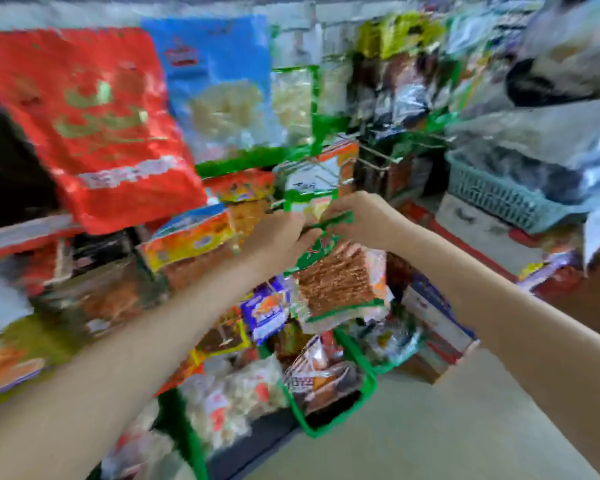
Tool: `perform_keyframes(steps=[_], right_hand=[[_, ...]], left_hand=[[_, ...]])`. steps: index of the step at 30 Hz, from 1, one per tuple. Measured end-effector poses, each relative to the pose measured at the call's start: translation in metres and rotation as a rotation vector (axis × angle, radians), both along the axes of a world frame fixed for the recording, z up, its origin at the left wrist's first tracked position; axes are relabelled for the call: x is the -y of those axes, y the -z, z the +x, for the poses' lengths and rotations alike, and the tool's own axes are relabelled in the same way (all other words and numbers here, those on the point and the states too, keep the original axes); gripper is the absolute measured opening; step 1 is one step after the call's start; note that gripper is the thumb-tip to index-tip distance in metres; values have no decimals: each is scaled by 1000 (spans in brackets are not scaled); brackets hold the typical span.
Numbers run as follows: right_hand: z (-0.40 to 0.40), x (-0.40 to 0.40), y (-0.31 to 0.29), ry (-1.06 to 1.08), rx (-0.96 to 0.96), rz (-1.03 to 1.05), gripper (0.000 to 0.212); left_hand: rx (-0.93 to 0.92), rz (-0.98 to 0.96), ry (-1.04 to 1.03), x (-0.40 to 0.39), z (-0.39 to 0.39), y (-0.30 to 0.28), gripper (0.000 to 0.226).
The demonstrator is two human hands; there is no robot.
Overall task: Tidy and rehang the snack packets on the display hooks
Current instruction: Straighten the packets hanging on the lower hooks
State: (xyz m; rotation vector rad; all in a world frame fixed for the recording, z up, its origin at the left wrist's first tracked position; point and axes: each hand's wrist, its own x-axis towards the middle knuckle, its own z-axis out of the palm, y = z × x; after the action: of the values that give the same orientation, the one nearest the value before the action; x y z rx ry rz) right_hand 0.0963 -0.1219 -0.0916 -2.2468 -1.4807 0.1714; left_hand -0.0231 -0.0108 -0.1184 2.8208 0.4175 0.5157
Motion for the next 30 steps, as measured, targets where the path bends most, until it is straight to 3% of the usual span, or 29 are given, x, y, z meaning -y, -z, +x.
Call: perform_keyframes(steps=[3, 8, 14, 21, 25, 30], right_hand=[[61, 2, 10, 47, -218, 121, 8], [156, -3, 33, 110, -462, 100, 13], [259, -4, 49, 191, -629, 150, 14], [364, -1, 66, 121, -654, 96, 7], [417, 7, 82, 265, -849, 305, 10], [463, 5, 86, 436, -540, 438, 9]], left_hand=[[-30, -35, 31, 3, 67, 0, 21], [-130, -308, 62, -19, 167, 18, 18], [-135, -323, 51, -12, 264, 28, 18], [-101, -383, -69, -2, 364, 53, 15], [0, -448, -175, 15, 421, 59, 17], [68, -409, -206, 20, 489, 48, 20]])
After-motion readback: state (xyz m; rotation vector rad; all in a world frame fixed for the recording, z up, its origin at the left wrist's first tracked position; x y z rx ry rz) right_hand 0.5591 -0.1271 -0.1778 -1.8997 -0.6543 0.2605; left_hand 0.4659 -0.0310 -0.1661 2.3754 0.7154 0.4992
